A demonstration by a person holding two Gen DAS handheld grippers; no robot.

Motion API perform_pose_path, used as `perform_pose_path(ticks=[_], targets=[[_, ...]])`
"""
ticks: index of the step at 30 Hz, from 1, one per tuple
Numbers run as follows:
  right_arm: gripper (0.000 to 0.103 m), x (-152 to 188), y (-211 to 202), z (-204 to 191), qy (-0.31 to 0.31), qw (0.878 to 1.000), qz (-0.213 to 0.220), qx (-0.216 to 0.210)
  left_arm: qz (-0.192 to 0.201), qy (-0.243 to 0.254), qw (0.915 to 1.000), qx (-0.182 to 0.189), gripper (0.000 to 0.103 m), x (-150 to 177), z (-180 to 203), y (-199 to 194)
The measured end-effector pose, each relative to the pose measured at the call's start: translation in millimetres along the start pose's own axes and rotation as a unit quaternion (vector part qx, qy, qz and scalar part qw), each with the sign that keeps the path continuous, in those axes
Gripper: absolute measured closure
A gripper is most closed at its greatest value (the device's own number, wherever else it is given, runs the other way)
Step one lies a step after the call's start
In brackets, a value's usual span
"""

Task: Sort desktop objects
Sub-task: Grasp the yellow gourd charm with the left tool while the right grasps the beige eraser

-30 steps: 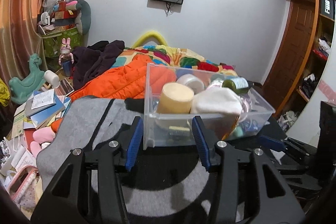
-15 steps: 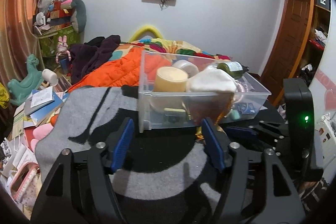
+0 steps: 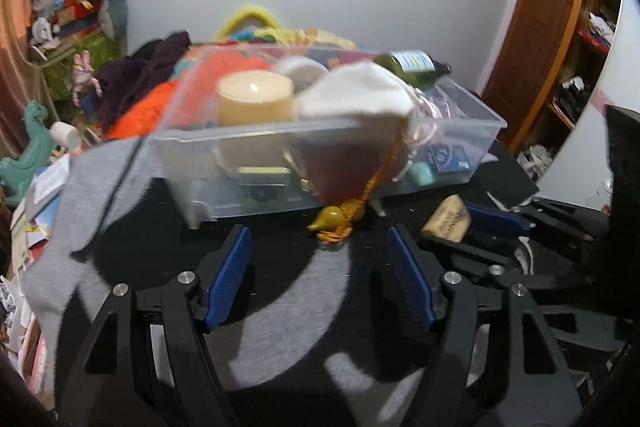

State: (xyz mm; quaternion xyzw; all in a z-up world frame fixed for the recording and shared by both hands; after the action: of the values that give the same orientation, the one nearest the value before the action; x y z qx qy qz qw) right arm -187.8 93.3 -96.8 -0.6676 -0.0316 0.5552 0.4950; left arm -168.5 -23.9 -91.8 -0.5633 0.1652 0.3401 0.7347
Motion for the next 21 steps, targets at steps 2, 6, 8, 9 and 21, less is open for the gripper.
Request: perform_pose_path(ticks=[2, 6, 8, 9, 21], targets=[[0.066, 4, -7, 6, 0.007, 1.0, 0.003, 0.004, -0.016, -0.003, 0.9999, 0.005, 0.033, -1, 4, 9], [0.066, 7, -17, 15, 0.023, 1.0, 0.016, 0.007, -0.052, -0.023, 0.9984, -0.003, 0.034, -4, 6, 33], [0.066, 7, -19, 21, 0.04, 0.999, 0.027, -0.009, -0.061, -0.047, 0.997, -0.009, 0.034, -5, 4, 43], [0.066, 6, -18, 21, 0.047, 0.998, 0.029, -0.014, -0.051, -0.056, 0.997, -0.016, 0.034, -7, 4, 43], [0.066, 16, -8, 19, 0.063, 0.998, 0.026, -0.017, -0.013, -0.093, 0.9947, -0.041, 0.063, -4, -5, 36]])
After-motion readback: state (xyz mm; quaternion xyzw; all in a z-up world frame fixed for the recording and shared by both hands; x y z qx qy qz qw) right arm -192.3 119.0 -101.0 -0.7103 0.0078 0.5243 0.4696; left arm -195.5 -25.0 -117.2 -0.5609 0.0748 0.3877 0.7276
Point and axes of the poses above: each gripper's, at about its wrist camera, not at the fingertips, and y roughly the way its jaws point, z to its right, x to its underside, the point moved 5 cm from there along y, roughly the way its jaws point, and after that the axes turned 15 degrees about -y, right-handed, at the moved point
